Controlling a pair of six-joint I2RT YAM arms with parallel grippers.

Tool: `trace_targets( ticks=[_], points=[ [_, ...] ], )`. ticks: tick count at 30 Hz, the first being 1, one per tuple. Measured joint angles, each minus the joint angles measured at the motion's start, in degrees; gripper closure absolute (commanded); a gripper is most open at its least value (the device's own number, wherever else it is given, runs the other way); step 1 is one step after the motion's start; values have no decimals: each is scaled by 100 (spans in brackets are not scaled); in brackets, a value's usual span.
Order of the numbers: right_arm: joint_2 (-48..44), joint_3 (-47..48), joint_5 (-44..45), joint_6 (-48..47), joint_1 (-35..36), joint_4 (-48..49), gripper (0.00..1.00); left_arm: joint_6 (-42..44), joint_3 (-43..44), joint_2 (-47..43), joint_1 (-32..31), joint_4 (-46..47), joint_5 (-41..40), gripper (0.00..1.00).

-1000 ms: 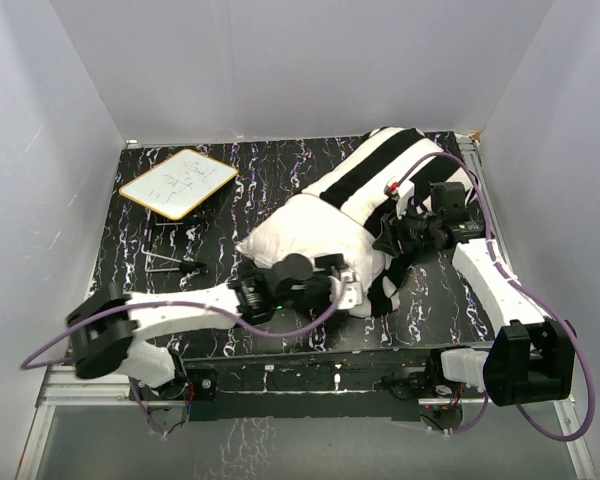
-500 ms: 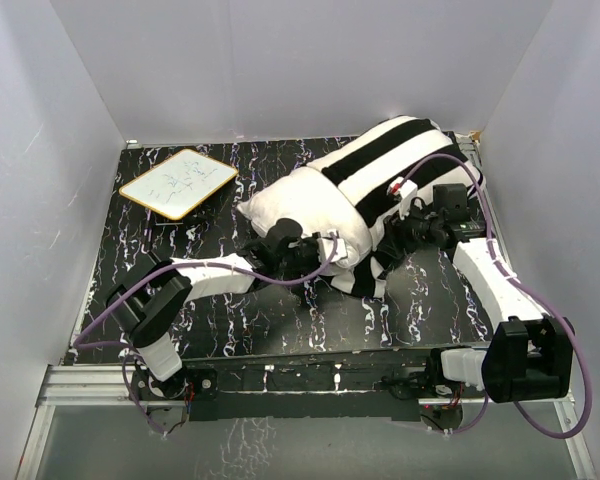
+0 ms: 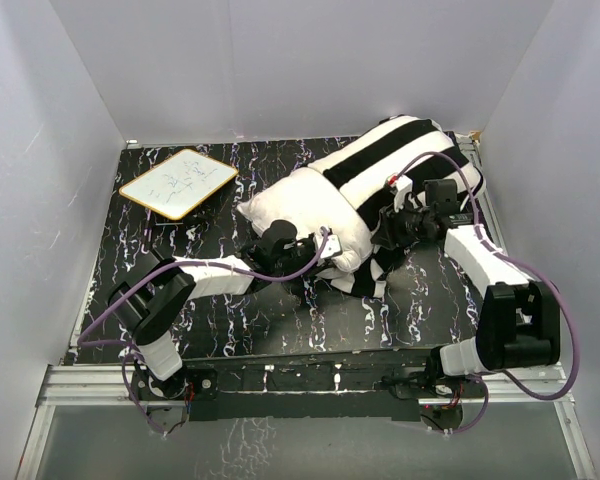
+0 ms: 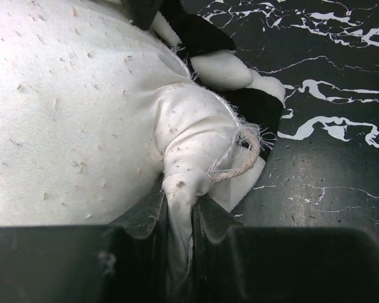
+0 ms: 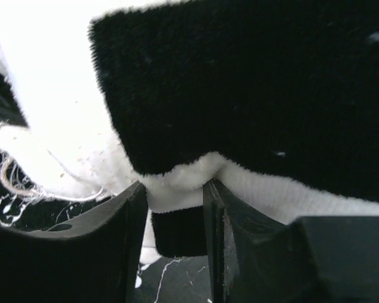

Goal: Put the pillow into the pillowcase
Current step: Stuff the pillow into the pillowcase.

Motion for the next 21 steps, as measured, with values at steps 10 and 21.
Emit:
trace_targets(
  ticks=[10,21],
  points=[
    [407,503,-1010,-1016,52,-789,92,-177,98,94,323,31,232,100],
    [1200,1947,-1818,-2072,1696,-2197,92,-2426,992,1364,743,1217,446,100]
  ],
)
